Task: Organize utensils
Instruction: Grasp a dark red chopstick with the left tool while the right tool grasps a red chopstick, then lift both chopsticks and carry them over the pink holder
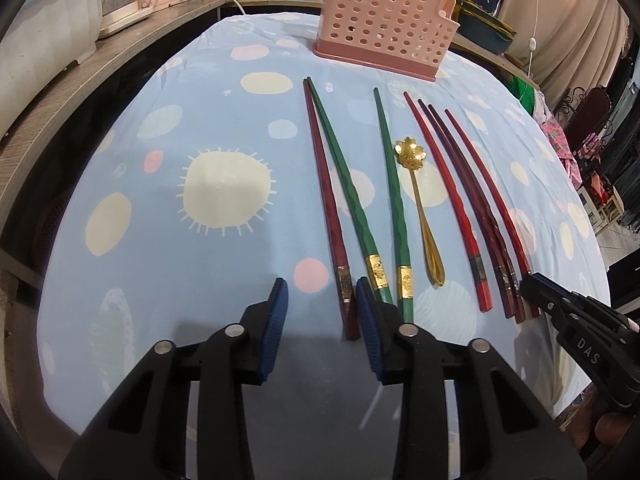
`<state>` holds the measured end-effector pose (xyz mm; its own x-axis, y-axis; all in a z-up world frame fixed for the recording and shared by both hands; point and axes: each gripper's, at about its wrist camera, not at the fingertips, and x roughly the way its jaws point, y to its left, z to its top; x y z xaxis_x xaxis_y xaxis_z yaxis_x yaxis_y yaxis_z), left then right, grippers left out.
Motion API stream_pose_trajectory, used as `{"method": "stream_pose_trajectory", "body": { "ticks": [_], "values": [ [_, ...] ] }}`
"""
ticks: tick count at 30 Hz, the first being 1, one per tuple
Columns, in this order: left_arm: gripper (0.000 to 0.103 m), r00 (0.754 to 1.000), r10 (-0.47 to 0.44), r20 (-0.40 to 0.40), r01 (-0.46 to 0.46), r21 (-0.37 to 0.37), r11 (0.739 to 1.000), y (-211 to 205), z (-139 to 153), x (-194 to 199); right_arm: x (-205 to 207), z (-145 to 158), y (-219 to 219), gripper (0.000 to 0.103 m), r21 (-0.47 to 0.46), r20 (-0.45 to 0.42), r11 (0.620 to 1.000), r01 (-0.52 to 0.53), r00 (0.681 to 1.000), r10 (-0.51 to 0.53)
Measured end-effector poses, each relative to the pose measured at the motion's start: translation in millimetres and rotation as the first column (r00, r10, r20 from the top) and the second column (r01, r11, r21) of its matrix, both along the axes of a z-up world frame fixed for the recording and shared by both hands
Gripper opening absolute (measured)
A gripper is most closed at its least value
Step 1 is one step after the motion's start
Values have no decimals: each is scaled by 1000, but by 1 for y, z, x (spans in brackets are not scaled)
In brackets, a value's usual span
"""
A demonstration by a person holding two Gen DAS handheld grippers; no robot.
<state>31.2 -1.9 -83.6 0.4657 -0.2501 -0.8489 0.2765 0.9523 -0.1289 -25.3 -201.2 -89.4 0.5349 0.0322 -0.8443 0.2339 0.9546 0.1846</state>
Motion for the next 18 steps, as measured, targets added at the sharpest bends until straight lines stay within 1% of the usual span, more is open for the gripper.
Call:
{"method": "stream_pose_trajectory", "body": {
  "ticks": [3,5,7,15,18],
  "values": [
    [25,1000,5,3,-5,0,1000,2,0,0,0,0,0,8,0,0,1000,0,1000,0],
    [13,1000,6,2,-6,-6,1000,5,-1,1,0,0,0,7,0,0,1000,-1,1000,1],
    [8,1000,8,0,-8,-13,1000,8,-1,2,0,0,0,7,0,0,1000,-1,1000,1],
    [7,1000,19,-5,-19,-34,999,13,4,2,-4,2,-1,7,9,-3,1000,3,1000,-3],
    [7,1000,29,6,-28,-37,999,17,9,0,-7,5,-4,7,10,0,1000,9,1000,-9]
  ]
}}
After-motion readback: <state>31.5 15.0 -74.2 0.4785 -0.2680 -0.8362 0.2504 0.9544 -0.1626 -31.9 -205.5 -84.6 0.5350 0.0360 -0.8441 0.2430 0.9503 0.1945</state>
